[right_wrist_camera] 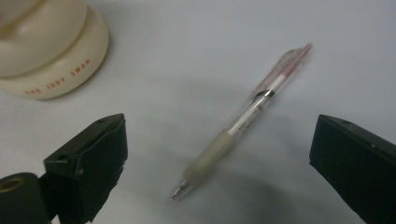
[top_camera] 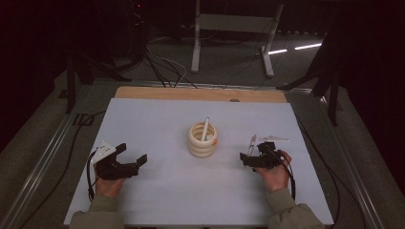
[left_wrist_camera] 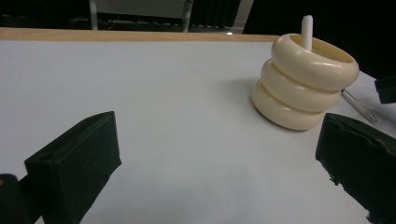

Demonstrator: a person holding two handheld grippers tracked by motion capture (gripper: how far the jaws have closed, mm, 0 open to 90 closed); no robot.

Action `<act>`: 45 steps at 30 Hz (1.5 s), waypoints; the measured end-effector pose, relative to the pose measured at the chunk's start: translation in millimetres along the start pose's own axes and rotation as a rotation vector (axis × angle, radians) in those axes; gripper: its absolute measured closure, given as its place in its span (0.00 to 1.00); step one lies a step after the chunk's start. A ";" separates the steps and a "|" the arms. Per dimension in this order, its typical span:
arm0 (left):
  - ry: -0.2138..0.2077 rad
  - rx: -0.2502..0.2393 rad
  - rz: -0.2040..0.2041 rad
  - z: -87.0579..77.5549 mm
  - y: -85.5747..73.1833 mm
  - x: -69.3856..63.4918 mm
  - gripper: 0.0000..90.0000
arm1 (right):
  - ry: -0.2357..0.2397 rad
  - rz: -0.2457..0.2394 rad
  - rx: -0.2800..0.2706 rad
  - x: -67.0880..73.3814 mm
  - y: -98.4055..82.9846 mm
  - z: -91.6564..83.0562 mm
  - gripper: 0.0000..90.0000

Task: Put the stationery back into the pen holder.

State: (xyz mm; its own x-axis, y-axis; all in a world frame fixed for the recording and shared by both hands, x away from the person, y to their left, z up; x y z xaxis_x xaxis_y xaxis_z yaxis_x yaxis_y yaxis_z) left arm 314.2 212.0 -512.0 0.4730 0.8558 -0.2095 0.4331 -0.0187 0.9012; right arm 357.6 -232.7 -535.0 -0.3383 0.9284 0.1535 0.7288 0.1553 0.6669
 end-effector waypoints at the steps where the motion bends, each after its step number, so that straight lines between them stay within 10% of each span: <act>1: 0.000 -0.003 -0.004 -0.1 0.1 0.1 0.00 | -0.007 0.003 0.008 1.2 -0.9 1.1 0.09; 12: -0.004 -0.004 -0.019 -1.1 -0.6 1.2 0.00 | -0.144 -0.034 0.091 8.3 -12.6 18.7 0.57; 19: -0.006 -0.008 -0.021 -2.7 -0.4 1.0 0.00 | -0.121 -0.078 0.126 20.5 -16.5 14.5 0.87; 45: -0.006 -0.003 -0.030 -1.9 -1.7 2.2 0.00 | -0.035 -0.078 0.110 12.0 -23.7 4.5 0.90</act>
State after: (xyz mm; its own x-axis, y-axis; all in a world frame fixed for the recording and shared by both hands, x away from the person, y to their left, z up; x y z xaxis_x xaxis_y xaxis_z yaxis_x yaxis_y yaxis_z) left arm 313.0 214.8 -513.3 0.4646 0.8528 -0.2385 0.4445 0.0084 0.8957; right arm 339.0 -223.7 -552.3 -0.3774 0.9228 0.0777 0.7625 0.2620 0.5915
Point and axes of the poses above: each handheld gripper's, and its own axes: z roughly forward along the jaws, y roughly out of its top, x roughly to its left, the point moved 5 cm from there along z, roughly forward along the jaws, and after that the axes turned 2 degrees about y, right-handed, at the moved point
